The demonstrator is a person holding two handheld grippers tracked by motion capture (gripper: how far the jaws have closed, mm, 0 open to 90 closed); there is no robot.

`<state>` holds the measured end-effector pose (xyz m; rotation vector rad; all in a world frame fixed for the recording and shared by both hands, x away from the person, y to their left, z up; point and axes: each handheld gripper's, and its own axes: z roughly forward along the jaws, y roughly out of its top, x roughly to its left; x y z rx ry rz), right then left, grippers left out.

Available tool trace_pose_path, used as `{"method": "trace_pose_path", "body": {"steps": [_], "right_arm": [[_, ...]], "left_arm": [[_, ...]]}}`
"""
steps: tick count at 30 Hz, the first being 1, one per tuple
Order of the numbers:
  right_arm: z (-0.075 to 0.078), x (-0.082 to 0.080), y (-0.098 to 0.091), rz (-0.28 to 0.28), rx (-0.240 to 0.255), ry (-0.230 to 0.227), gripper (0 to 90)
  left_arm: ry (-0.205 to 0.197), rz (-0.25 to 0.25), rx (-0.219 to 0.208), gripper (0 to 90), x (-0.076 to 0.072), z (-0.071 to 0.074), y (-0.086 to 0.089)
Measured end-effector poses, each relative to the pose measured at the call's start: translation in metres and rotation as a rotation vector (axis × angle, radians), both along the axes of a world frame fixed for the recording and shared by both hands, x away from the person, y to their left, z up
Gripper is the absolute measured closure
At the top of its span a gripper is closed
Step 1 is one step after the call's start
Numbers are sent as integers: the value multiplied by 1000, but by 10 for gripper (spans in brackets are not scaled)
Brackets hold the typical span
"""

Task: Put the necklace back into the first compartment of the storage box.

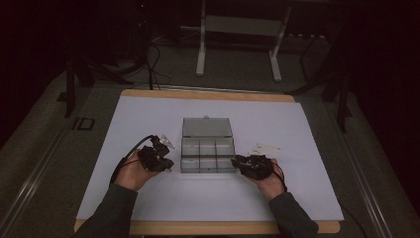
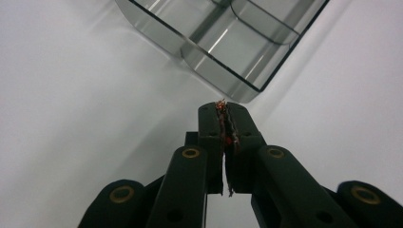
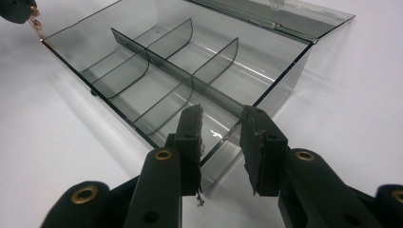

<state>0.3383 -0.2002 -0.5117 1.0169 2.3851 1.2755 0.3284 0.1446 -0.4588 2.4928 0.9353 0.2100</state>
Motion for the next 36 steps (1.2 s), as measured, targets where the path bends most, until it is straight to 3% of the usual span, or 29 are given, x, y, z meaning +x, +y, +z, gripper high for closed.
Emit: {"method": "trace_pose_path", "body": {"steps": [36], "right_arm": [[-1,0,-1,3,4,3,691]], "left_arm": [[-63,50,-103,865,10,23,-1]]}}
